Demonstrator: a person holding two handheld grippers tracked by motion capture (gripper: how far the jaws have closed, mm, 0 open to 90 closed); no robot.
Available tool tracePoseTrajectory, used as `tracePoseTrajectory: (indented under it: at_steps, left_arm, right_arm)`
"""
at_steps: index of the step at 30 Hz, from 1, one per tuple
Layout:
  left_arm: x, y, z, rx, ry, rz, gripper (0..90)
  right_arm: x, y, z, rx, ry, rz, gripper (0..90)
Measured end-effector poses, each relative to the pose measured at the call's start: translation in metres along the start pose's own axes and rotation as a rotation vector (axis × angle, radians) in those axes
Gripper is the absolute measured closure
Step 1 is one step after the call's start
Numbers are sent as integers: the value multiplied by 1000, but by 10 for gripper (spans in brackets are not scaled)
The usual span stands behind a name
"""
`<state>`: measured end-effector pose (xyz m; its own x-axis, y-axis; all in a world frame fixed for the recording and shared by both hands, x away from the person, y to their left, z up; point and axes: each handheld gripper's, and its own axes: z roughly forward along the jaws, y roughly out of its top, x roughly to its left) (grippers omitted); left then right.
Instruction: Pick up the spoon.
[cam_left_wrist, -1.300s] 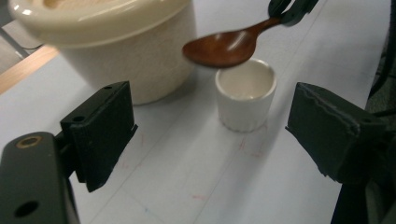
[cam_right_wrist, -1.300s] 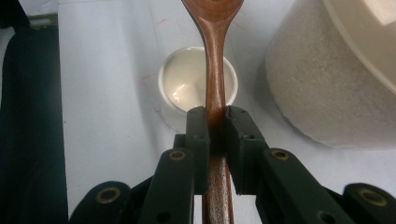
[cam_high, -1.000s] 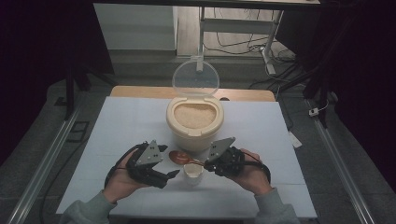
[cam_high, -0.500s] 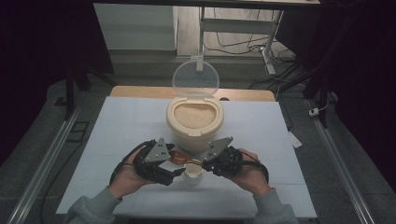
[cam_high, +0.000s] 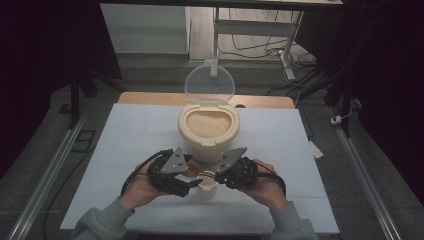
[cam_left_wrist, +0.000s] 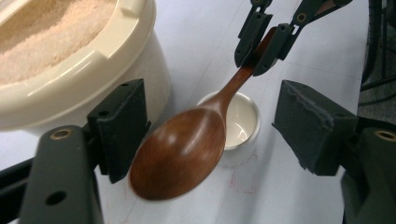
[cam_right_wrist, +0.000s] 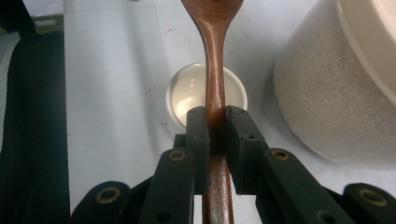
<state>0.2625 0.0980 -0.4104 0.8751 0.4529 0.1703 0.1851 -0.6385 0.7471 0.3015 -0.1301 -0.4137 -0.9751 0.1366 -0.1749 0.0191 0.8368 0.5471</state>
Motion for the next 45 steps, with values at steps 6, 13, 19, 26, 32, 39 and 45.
tracePoseTrajectory:
  at_steps: [6,13,19,26,32,39,45]
  left_arm:
    - [-2,6,11,50,-18,31,298]
    - [-5,12,18,77,-33,62,338]
    - [-7,12,20,85,-29,85,377]
    - [-11,12,23,94,-13,129,418]
    - [-18,12,31,133,27,190,466]
    - [-25,11,37,176,112,292,635]
    - [-32,5,45,205,130,396,807]
  right_arm:
    - [1,1,-1,1,-4,-4,801]
    - [1,2,-1,-4,1,-2,801]
    - [3,4,-1,-10,3,-1,801]
    - [2,4,2,-9,13,10,801]
    - [2,6,-1,-2,13,6,801]
    - [3,8,-1,3,19,3,801]
    - [4,9,-2,-4,14,10,846]
